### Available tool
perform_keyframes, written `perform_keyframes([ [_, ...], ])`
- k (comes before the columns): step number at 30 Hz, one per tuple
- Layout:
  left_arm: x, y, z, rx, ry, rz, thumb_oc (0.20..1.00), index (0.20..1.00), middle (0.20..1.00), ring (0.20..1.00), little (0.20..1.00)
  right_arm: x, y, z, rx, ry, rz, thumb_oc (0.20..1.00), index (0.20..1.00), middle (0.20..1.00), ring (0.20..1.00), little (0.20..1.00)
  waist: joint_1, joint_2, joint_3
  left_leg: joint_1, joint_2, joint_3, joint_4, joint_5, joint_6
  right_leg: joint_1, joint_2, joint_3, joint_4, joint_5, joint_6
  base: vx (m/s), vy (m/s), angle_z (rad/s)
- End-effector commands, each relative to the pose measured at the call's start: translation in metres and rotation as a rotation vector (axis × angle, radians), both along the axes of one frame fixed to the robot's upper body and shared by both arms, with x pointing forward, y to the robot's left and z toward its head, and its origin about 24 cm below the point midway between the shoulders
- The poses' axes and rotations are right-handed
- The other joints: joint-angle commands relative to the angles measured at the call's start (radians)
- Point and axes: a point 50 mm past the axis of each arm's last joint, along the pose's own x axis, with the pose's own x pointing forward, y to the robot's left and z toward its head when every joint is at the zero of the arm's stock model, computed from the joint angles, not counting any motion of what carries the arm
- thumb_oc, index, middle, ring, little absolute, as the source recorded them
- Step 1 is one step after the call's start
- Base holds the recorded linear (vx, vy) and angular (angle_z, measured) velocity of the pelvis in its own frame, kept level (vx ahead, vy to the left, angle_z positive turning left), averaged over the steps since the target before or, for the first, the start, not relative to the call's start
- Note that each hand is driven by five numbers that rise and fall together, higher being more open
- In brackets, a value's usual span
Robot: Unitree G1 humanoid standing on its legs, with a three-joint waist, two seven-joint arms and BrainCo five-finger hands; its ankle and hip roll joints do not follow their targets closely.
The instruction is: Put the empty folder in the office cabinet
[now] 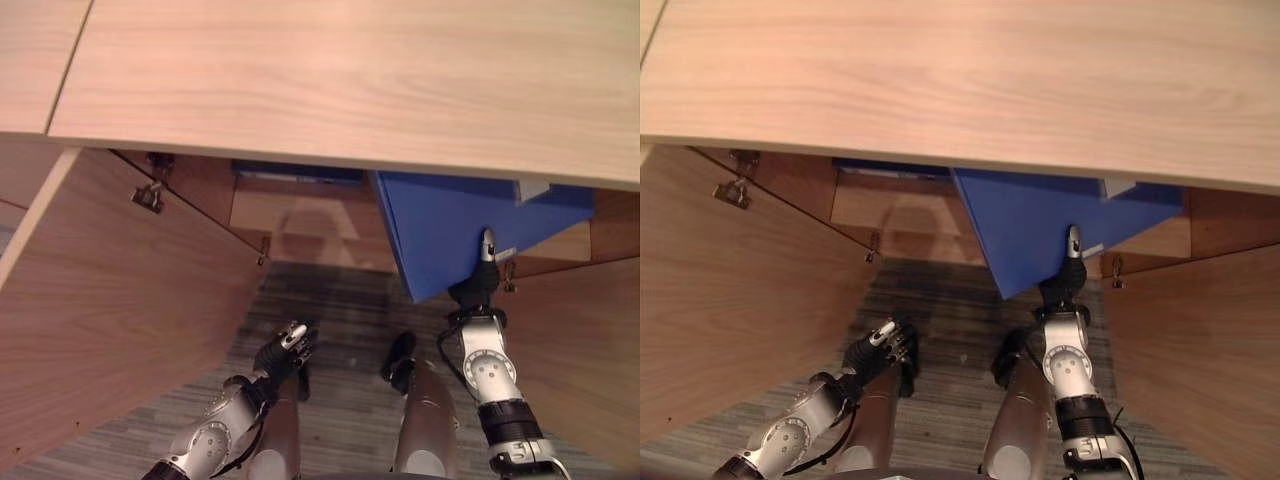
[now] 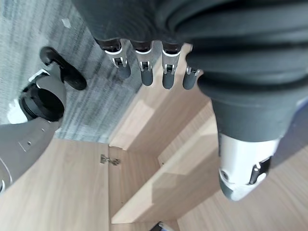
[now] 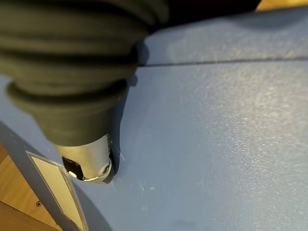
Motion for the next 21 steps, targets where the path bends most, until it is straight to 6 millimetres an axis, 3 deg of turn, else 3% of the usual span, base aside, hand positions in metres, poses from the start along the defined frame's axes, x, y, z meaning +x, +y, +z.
perform_keyframes([
  [1,-0.006,-0.007,0.011,-0.014,-0.070,-0.062,1.000,1.000,1.000,1.000,1.000,-0.002,-0.001,0.041,-0.099,-0.198,-0.010,0.200,0.200,0.200,0.200,0.200,-0.002,0.008,-0.035,-0.016,-0.045,0.002,0.034,-0.088,0.046,0.060,-0.046,0.045,0.060,0.037,0.069,-0.04,-0.078,0.22],
  [3,-0.005,-0.007,0.013,-0.016,-0.082,-0.061,1.000,1.000,1.000,1.000,1.000,0.003,0.000,0.058,-0.136,-0.255,-0.005,0.200,0.200,0.200,0.200,0.200,0.004,0.023,-0.020,-0.084,-0.034,-0.004,0.104,-0.100,0.039,-0.013,-0.049,0.067,0.138,-0.020,0.046,-0.06,-0.099,0.06],
  [7,-0.002,-0.006,0.018,-0.025,-0.098,-0.052,1.000,1.000,1.000,1.000,1.000,0.009,-0.003,0.073,-0.150,-0.294,-0.023,0.200,0.200,0.200,0.200,0.200,0.011,0.037,-0.020,-0.165,-0.027,-0.012,0.172,-0.112,0.028,-0.088,-0.063,0.087,0.212,-0.079,0.019,-0.03,-0.071,-0.03],
  [9,0.000,-0.006,0.023,-0.038,-0.117,-0.050,1.000,1.000,1.000,1.000,1.000,0.013,-0.010,0.085,-0.216,-0.313,-0.048,0.200,0.200,0.200,0.200,0.200,0.017,0.046,-0.017,-0.227,-0.025,-0.019,0.224,-0.118,0.023,-0.147,-0.074,0.101,0.268,-0.113,0.002,-0.04,-0.072,0.07],
  [11,0.003,-0.007,0.035,-0.056,-0.167,-0.057,1.000,1.000,1.000,1.000,1.000,0.026,-0.025,0.109,-0.310,-0.331,-0.124,0.200,0.200,0.200,0.200,0.200,0.035,0.053,-0.019,-0.316,-0.017,-0.024,0.321,-0.141,0.020,-0.234,-0.087,0.135,0.359,-0.165,-0.021,-0.02,-0.072,0.04],
  [13,0.004,-0.008,0.037,-0.061,-0.173,-0.059,1.000,1.000,1.000,1.000,1.000,0.032,-0.027,0.116,-0.326,-0.333,-0.137,0.200,0.200,0.200,0.200,0.200,0.040,0.053,-0.020,-0.338,-0.013,-0.023,0.349,-0.150,0.020,-0.259,-0.087,0.147,0.384,-0.179,-0.027,0.01,-0.028,0.04],
  [14,0.005,-0.009,0.039,-0.060,-0.179,-0.067,1.000,1.000,1.000,1.000,1.000,0.044,-0.033,0.133,-0.365,-0.330,-0.170,0.200,0.200,0.200,0.200,0.200,0.051,0.053,-0.020,-0.362,-0.009,-0.023,0.386,-0.161,0.019,-0.283,-0.090,0.158,0.414,-0.196,-0.037,0.00,0.000,0.00],
  [17,0.005,-0.013,0.041,-0.062,-0.178,-0.087,1.000,1.000,1.000,1.000,1.000,0.061,-0.046,0.151,-0.382,-0.297,-0.224,0.200,0.200,0.200,0.200,0.200,0.065,0.051,-0.024,-0.386,-0.007,-0.021,0.418,-0.172,0.017,-0.308,-0.093,0.171,0.441,-0.214,-0.041,0.01,-0.019,-0.03],
  [21,0.007,-0.012,0.042,-0.047,-0.181,-0.100,1.000,1.000,1.000,1.000,1.000,0.076,-0.064,0.162,-0.351,-0.226,-0.284,0.200,0.200,0.200,0.200,0.200,0.081,0.050,-0.023,-0.407,-0.011,-0.023,0.434,-0.178,0.013,-0.325,-0.097,0.174,0.458,-0.234,-0.047,0.00,-0.030,0.00],
])
